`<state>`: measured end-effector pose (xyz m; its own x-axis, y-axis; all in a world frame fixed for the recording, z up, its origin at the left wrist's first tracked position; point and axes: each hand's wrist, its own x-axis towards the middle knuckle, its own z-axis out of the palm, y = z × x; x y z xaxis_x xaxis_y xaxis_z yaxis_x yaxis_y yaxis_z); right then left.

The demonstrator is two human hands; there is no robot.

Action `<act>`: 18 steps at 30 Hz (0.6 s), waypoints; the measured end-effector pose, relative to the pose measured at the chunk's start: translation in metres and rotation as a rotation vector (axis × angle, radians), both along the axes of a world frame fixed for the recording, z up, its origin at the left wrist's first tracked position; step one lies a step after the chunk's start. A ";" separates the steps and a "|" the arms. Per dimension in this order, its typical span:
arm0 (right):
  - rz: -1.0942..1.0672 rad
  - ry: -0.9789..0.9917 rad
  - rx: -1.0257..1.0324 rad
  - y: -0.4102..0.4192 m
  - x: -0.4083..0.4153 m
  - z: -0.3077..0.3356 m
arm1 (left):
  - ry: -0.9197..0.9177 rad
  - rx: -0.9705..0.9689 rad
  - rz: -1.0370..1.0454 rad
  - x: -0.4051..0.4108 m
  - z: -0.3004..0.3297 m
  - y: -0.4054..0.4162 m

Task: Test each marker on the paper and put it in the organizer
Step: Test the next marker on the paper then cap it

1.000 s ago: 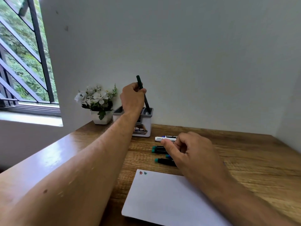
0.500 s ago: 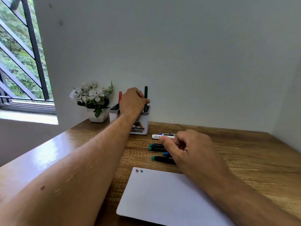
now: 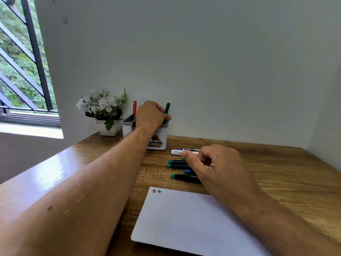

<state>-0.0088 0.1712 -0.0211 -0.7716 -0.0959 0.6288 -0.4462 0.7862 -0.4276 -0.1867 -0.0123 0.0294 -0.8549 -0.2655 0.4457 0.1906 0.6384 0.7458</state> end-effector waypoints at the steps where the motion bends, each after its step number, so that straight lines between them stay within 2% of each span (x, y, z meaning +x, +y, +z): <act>1: -0.004 0.004 0.003 0.000 0.000 0.000 | -0.010 0.002 -0.004 -0.001 0.000 0.000; 10: -0.032 0.003 0.026 -0.001 -0.001 -0.001 | 0.004 -0.017 -0.002 0.000 0.000 0.001; 14: -0.098 0.012 0.071 0.001 -0.003 0.003 | 0.154 -0.075 0.020 0.011 0.006 0.002; 18: -0.166 -0.078 0.121 0.008 -0.007 0.008 | 0.246 -0.117 0.000 0.030 0.020 0.011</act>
<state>-0.0156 0.1793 -0.0133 -0.8290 -0.0347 0.5582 -0.2756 0.8939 -0.3536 -0.1567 -0.0012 0.0489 -0.7171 -0.1998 0.6678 0.3572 0.7174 0.5982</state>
